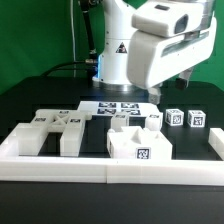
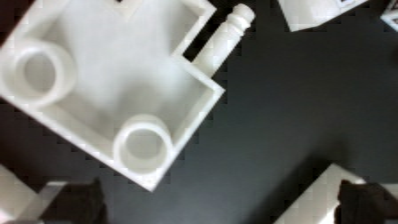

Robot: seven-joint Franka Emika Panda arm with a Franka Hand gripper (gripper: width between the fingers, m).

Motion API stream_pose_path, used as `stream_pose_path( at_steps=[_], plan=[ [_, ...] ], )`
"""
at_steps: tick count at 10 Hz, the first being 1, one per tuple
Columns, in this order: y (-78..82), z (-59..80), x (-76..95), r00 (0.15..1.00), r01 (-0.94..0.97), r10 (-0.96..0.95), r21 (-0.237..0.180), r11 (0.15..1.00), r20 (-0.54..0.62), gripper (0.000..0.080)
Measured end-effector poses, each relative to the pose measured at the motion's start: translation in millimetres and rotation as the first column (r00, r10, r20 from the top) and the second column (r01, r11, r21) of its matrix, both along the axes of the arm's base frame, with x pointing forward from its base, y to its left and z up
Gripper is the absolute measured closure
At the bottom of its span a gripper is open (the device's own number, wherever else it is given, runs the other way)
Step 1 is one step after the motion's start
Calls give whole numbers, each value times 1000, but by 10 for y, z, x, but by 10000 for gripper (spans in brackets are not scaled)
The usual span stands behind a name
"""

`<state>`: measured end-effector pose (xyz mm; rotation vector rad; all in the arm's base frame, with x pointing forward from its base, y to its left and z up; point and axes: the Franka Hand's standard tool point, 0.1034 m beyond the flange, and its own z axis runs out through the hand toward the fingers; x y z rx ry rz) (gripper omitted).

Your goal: Assemble chair

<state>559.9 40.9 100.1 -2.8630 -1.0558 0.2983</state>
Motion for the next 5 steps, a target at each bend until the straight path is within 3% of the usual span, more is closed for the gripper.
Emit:
stream_pose_path(
  at_steps=[5],
  plan=[
    [-6,-38,47,960,280,-279,-42,959,25,150]
  ],
)
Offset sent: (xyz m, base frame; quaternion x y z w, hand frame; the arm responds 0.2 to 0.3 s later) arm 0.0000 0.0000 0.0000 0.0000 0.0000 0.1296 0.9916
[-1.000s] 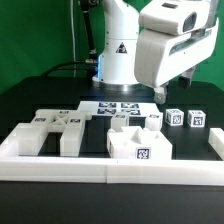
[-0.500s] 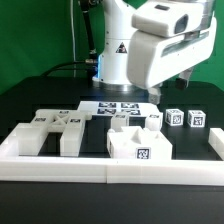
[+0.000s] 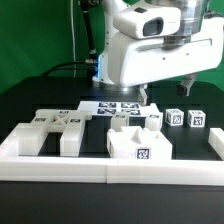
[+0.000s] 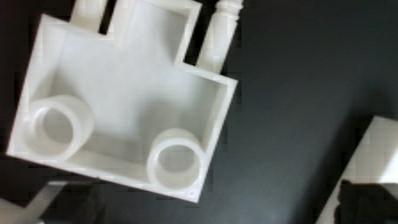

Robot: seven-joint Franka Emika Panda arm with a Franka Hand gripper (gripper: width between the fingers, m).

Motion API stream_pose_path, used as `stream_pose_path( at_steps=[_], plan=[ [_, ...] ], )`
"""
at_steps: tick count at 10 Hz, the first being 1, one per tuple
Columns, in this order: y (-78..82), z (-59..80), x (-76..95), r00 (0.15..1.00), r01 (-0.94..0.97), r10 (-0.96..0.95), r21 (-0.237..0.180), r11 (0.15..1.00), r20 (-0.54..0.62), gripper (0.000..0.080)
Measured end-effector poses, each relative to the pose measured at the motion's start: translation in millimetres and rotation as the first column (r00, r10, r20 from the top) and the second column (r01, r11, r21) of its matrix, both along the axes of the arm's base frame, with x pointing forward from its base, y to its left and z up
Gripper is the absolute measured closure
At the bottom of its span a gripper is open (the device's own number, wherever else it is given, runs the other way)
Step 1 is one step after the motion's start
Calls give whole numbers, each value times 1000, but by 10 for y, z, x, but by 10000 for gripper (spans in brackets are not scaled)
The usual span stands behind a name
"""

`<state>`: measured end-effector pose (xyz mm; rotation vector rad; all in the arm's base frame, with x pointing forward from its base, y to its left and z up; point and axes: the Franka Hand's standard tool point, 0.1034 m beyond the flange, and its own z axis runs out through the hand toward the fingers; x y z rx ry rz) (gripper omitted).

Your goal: Assemble chair

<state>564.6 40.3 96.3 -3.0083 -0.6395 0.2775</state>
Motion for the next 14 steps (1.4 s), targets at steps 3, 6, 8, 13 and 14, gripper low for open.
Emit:
stream_pose_path(
  at_steps=[3,6,8,13,14],
  plan=[
    [-62,-151,-36,981,191,-190,-25,981,42,150],
    [-57,-318,0,958,276,-275,-8,961,81,150],
    [-50,-414,23,962,261,-260,-4,965,78,150],
    [-41,-495,-14,970,230,-230,-1,973,74,150],
    [-7,-547,-10,971,225,-224,1,974,81,150]
  ],
)
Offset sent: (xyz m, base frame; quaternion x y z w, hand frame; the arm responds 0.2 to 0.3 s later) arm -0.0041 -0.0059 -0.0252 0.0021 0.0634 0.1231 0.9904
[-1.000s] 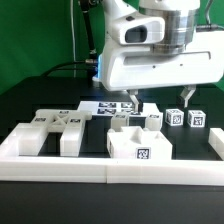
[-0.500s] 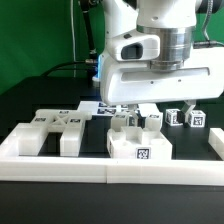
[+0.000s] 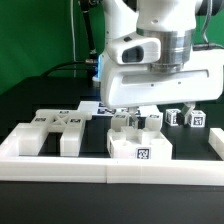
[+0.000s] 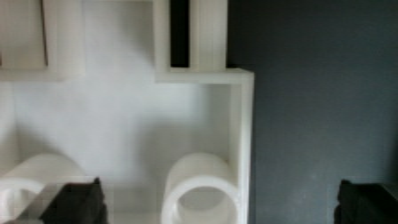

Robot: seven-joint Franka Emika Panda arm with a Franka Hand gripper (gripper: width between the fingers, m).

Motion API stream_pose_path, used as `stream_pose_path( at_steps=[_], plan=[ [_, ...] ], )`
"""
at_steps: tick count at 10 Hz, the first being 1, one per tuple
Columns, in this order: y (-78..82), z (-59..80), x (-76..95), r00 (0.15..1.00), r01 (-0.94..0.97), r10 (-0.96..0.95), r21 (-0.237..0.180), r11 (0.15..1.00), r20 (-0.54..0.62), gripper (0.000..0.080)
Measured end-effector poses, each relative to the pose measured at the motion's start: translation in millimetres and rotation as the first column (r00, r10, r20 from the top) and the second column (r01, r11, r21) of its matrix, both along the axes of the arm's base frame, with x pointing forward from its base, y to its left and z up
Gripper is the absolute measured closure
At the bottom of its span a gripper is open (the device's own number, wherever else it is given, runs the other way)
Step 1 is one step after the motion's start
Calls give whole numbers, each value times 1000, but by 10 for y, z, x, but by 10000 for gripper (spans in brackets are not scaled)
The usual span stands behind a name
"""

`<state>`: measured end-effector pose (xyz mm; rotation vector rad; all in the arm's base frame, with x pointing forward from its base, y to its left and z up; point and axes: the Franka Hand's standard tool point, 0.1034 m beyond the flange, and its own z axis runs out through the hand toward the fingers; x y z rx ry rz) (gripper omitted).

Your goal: Assemble chair

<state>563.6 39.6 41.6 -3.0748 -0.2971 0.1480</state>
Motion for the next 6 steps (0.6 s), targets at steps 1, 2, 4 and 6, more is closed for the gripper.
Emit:
stream_pose_path(
  at_steps=[1,2,4,6],
  plan=[
    [8,-55,8,1000,-5,5,2,1000,12,150],
    [7,-122,3,1000,-7,7,3,1000,16,150],
    [11,-204,-12,1000,-6,6,4,1000,18,150],
    [1,-264,-33,1000,-8,8,4,1000,17,150]
  ],
)
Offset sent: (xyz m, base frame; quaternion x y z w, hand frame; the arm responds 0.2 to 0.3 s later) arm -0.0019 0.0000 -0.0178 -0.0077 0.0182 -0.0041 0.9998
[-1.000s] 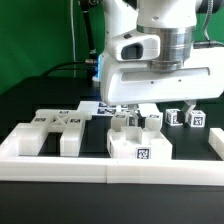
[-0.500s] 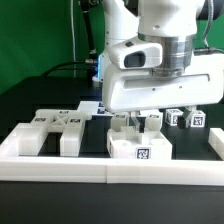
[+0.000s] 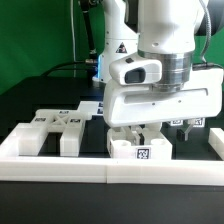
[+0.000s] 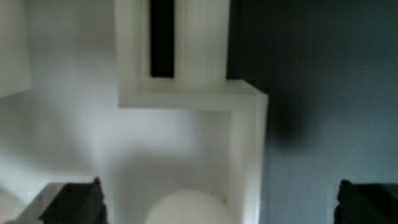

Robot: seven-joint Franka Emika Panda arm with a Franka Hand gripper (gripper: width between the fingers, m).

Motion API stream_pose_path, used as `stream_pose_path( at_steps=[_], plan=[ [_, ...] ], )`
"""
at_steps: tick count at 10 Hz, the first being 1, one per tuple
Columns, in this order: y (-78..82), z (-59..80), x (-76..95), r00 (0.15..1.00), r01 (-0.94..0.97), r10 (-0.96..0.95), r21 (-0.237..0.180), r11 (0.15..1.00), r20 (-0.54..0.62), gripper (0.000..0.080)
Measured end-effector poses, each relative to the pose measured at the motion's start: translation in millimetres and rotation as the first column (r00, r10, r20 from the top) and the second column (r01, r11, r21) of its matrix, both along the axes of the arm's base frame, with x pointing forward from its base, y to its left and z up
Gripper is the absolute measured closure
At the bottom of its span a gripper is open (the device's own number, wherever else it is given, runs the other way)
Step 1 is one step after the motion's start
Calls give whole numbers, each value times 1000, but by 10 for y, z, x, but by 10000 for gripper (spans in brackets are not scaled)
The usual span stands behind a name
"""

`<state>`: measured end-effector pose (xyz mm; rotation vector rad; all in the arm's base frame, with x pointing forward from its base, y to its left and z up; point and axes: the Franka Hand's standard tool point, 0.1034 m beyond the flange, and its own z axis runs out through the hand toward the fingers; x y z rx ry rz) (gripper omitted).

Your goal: Assemble chair

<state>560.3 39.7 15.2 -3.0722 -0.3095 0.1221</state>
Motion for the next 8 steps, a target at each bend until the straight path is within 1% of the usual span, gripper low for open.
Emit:
stream_pose_path(
  at_steps=[2,3,4,5,6,7,8],
  plan=[
    [-22,-26,-29,1000,7,-7,0,1000,-6,150],
    [-27,-28,-32,1000,13,-13,2,1000,-7,282],
    [-24,-28,-32,1000,13,-13,2,1000,-7,433],
    [-23,-28,-32,1000,13,-13,2,1000,-7,433],
    [-23,-28,-32,1000,13,-13,2,1000,-7,584],
    [-21,-28,-32,1000,12,-12,2,1000,-7,714],
    [-21,-24,-29,1000,12,-12,2,1000,-6,765]
  ],
)
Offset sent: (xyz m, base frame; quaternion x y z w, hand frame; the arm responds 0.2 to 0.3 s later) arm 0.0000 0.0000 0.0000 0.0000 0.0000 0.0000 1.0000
